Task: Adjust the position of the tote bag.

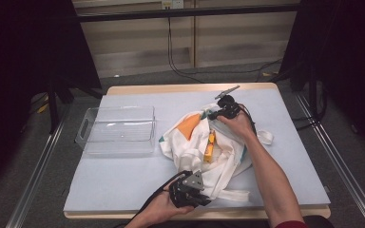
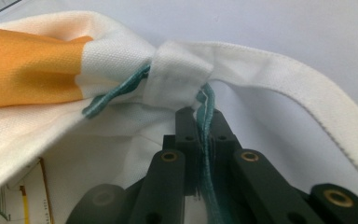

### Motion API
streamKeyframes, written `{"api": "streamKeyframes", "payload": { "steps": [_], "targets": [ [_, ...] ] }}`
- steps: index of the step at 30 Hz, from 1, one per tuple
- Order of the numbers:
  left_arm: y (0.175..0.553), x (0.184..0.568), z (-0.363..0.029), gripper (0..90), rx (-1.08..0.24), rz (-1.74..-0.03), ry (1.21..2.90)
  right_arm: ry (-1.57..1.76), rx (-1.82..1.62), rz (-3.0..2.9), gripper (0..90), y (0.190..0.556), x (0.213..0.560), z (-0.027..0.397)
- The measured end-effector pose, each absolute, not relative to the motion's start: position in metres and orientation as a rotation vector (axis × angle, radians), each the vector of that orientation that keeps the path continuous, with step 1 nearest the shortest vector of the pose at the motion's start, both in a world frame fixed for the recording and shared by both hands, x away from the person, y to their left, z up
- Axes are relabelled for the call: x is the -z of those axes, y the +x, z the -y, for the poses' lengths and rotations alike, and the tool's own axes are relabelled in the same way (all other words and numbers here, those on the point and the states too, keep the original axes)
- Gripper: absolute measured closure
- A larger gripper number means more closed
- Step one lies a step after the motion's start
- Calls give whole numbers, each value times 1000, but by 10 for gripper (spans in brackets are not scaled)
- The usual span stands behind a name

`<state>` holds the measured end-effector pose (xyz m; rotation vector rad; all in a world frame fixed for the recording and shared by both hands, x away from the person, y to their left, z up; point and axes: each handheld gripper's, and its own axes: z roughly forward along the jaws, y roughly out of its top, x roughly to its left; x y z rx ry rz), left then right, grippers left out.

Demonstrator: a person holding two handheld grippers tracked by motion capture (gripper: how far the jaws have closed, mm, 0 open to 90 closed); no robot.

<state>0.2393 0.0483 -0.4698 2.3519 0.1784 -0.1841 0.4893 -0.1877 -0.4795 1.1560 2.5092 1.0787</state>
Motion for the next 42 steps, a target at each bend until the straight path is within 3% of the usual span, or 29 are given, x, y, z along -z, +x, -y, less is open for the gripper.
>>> {"api": "streamKeyframes", "payload": {
  "steps": [3, 7, 14, 24, 30, 34, 42],
  "targets": [
    [244, 463, -54, 857, 210, -173, 2321, 1162, -1093, -2510, 817, 490, 478, 189],
    [248, 454, -61, 822, 212, -194, 2262, 1131, -1108, -2530, 676, 487, 468, 191],
    [252, 442, -69, 641, 169, -250, 2197, 1110, -1198, -2451, 484, 471, 446, 202],
    [265, 415, -86, 585, 72, -318, 2085, 1082, -1345, -2386, 315, 431, 432, 223],
    [274, 405, -86, 550, 16, -339, 2070, 1027, -1353, -2418, 294, 399, 433, 230],
    [281, 407, -78, 430, -26, -374, 2091, 1013, -1408, -2442, 346, 382, 433, 234],
    [297, 393, -62, 489, -79, -372, 2063, 956, -1393, -2469, 444, 347, 432, 237]
  ]
}}
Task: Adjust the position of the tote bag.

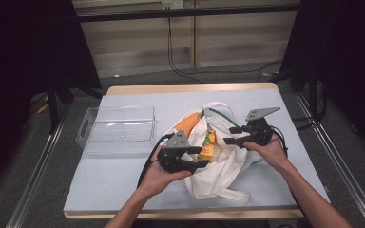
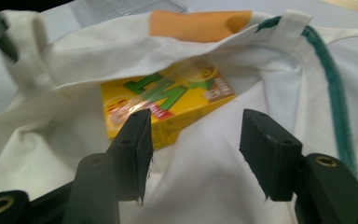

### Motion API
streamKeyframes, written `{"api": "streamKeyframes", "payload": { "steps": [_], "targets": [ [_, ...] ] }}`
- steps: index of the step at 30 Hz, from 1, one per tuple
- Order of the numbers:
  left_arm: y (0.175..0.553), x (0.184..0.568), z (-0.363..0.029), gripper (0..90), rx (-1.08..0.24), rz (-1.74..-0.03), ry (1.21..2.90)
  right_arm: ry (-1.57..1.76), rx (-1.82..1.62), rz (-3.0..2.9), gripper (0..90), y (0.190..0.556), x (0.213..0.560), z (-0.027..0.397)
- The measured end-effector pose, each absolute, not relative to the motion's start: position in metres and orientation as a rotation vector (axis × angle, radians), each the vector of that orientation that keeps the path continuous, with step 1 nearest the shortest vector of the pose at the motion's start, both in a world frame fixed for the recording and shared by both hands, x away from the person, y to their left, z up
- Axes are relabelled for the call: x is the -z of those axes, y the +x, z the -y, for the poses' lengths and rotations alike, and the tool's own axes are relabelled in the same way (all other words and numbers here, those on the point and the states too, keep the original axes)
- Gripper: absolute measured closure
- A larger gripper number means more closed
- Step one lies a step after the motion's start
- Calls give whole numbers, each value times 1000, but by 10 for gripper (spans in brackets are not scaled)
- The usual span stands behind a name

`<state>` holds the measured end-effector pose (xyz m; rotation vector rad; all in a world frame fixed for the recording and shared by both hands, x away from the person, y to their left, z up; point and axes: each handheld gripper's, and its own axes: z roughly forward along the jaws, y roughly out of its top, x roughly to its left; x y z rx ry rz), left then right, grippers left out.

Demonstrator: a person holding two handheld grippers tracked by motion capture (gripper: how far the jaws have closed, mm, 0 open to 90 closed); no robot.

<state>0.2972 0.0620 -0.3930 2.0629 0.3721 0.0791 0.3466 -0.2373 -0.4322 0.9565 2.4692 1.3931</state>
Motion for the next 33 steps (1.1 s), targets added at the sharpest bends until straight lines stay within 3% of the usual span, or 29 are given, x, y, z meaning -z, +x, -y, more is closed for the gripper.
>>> {"api": "streamKeyframes", "payload": {
  "steps": [7, 8, 11, 18, 22, 25, 29, 33],
  "targets": [
    [326, 405, -53, 440, -176, -503, 2141, 943, -1387, -2462, 406, 324, 439, 240],
    [331, 411, -55, 389, -160, -515, 2152, 939, -1362, -2465, 401, 323, 440, 240],
    [342, 429, -62, 400, -151, -584, 2160, 951, -1366, -2471, 401, 323, 445, 241],
    [351, 437, -58, 287, -152, -627, 2220, 951, -1335, -2477, 369, 325, 449, 237],
    [353, 444, -55, 265, -167, -639, 2269, 943, -1320, -2479, 369, 325, 450, 236],
    [356, 449, -57, 327, -123, -643, 2264, 954, -1319, -2482, 371, 325, 452, 236],
    [358, 443, -67, 498, -100, -640, 2233, 952, -1310, -2485, 389, 327, 455, 235],
    [364, 436, -84, 651, -63, -677, 2192, 941, -1300, -2498, 522, 326, 454, 234]
  ]
}}
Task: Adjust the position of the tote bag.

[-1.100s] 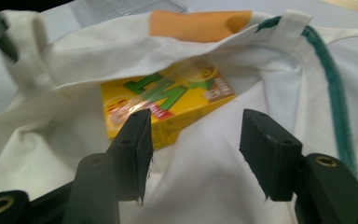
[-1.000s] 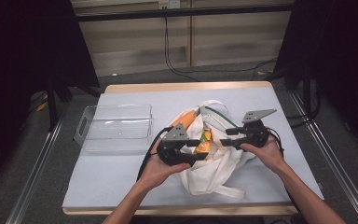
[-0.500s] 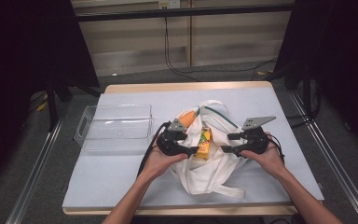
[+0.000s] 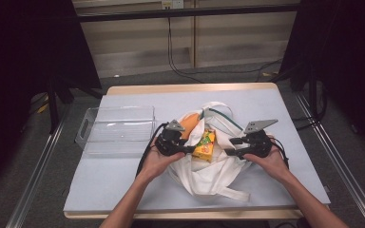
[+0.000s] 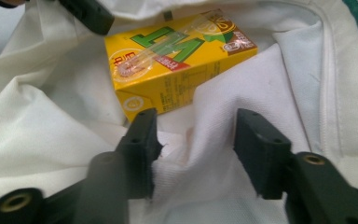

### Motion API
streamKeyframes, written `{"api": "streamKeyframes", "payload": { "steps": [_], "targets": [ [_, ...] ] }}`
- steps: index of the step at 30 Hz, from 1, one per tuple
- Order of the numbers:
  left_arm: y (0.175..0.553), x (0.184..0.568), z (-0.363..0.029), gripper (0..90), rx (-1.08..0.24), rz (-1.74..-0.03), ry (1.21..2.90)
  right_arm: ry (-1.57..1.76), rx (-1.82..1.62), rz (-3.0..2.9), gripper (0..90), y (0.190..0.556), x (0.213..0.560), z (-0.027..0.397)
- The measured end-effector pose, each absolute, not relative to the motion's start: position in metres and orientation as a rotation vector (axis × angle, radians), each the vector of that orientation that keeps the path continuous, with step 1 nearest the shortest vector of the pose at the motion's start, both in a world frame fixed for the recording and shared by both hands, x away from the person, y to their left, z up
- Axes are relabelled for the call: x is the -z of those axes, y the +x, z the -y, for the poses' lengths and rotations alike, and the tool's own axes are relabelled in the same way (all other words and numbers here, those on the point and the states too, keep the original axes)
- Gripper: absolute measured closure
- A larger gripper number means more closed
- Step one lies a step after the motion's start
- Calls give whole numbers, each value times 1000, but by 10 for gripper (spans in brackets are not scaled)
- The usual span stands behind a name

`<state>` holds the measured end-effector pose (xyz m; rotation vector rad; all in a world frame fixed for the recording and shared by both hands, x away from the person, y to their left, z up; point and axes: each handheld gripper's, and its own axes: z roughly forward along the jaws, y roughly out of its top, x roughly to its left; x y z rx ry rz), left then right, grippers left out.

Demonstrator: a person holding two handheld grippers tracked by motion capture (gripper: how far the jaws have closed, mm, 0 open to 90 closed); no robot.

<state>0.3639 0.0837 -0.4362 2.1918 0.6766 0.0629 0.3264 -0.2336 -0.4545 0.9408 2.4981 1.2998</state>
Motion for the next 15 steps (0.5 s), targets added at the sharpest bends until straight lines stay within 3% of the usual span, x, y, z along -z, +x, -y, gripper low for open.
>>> {"api": "streamKeyframes", "payload": {
  "steps": [2, 6, 15],
  "targets": [
    [365, 435, -91, 674, -29, -667, 2132, 926, -1309, -2477, 619, 323, 451, 233],
    [367, 430, -102, 762, -85, -731, 2131, 894, -1276, -2475, 759, 321, 448, 231],
    [376, 424, -116, 811, -192, -815, 2135, 891, -1215, -2460, 834, 317, 451, 244]
  ]
}}
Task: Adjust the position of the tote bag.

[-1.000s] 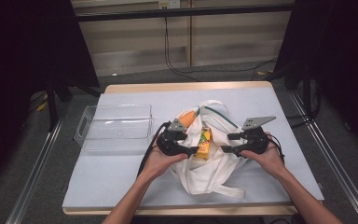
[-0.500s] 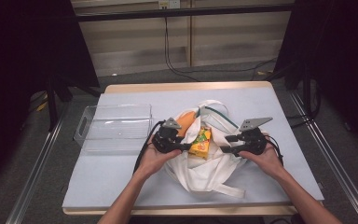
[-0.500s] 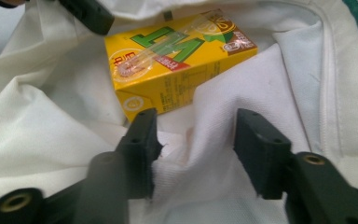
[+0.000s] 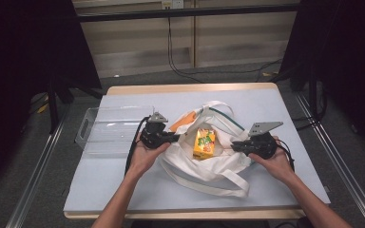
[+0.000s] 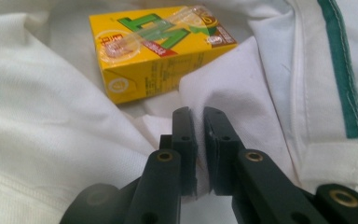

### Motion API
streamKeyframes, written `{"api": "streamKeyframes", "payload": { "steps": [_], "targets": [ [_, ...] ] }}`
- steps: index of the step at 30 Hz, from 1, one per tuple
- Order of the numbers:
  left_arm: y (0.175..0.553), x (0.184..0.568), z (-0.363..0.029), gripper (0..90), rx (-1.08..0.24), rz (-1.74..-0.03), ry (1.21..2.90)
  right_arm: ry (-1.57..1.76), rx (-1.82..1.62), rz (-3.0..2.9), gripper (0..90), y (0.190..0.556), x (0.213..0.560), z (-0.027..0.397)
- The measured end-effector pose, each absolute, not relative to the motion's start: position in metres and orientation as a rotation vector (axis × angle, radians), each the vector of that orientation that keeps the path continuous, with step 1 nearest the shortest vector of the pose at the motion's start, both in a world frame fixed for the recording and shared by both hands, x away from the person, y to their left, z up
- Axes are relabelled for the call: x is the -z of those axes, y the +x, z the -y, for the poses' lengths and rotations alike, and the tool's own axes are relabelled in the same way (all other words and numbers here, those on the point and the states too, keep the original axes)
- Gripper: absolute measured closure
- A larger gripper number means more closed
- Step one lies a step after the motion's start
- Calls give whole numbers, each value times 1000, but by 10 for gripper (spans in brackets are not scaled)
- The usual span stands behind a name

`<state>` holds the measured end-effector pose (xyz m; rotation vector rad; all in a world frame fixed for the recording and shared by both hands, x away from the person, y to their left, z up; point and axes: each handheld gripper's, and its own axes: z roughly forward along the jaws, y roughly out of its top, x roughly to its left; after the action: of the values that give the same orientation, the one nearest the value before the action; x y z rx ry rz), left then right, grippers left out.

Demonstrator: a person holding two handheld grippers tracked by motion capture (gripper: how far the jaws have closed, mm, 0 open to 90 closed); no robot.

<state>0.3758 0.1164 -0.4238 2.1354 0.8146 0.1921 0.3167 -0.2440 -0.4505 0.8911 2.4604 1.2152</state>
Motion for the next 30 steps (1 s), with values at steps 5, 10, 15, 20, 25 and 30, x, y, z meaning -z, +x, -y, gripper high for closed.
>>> {"api": "streamKeyframes", "payload": {
  "steps": [5, 10, 15, 20, 25, 30],
  "targets": [
    [381, 425, -125, 815, -222, -858, 2147, 894, -1171, -2480, 847, 313, 455, 250],
    [386, 429, -129, 824, -268, -890, 2184, 910, -1123, -2503, 859, 312, 461, 258],
    [386, 436, -128, 829, -295, -890, 2220, 895, -1060, -2509, 864, 310, 464, 259],
    [389, 440, -129, 835, -294, -919, 2245, 910, -997, -2521, 878, 312, 471, 259],
    [389, 440, -127, 833, -315, -925, 2253, 931, -1040, -2528, 880, 314, 473, 262],
    [388, 440, -126, 794, -278, -911, 2235, 932, -1075, -2522, 851, 315, 472, 263]
  ]
}}
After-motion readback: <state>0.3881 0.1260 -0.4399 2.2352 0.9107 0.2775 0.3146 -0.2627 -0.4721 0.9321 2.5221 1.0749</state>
